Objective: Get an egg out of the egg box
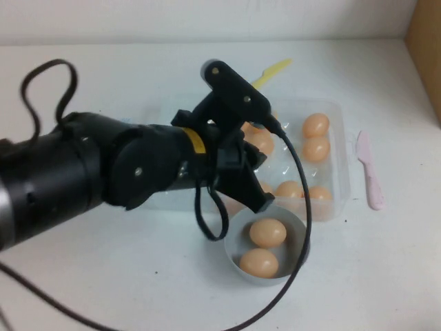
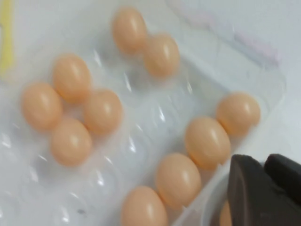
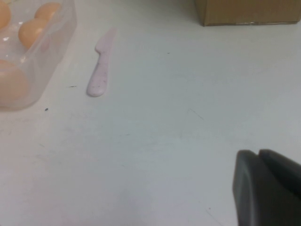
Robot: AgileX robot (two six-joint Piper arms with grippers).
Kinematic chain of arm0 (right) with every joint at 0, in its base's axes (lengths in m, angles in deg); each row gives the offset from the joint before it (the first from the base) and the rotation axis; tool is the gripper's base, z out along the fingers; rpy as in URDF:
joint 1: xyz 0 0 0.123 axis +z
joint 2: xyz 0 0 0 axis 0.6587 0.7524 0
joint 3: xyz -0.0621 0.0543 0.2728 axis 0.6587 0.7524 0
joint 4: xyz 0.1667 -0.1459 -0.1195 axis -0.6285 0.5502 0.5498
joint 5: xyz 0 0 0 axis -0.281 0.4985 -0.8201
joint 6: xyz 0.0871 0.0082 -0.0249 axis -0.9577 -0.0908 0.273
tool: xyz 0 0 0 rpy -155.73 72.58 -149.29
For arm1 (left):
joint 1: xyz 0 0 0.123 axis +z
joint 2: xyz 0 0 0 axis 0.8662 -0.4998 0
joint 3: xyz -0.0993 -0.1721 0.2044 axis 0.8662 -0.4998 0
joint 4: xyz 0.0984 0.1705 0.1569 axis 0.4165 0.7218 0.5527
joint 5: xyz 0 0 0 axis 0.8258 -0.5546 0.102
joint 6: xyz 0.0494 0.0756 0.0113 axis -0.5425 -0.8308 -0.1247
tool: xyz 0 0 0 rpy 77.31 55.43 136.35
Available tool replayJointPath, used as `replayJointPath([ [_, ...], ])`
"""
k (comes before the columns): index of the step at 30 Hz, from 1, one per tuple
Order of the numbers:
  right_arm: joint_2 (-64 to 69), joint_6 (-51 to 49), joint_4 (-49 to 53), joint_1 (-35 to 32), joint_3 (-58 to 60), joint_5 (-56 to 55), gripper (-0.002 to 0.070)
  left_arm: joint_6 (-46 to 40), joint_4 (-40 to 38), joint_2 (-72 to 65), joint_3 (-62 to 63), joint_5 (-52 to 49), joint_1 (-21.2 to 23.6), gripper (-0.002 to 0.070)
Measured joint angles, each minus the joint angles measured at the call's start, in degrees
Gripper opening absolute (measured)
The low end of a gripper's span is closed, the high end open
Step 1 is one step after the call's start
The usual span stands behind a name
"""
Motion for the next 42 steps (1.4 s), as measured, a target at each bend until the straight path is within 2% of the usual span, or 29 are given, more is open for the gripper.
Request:
replayJointPath([
  [6,0.0,0.0,0.0,0.0,0.0,0.0,-0.0017,0.3,0.9,13.6,-13.0,13.4,0.0,0.0004],
  [14,0.0,0.0,0.0,0.0,0.0,0.0,-0.0017,0.6,0.9,30.7,-22.1,16.9,0.0,0.0],
  [19,0.0,0.0,0.0,0.0,0.0,0.0,-0.0017,0.6,0.9,37.4,-23.8,15.0,0.0,0.0],
  [38,0.0,0.0,0.0,0.0,0.0,0.0,-0.0017,0.6,3.4,44.3,-24.4,3.1,0.7,-0.0001],
  [42,0.0,0.0,0.0,0.0,0.0,0.0,-0.0017,0.6,3.6,46.7,-28.1,5.3,0.7,-0.0001],
])
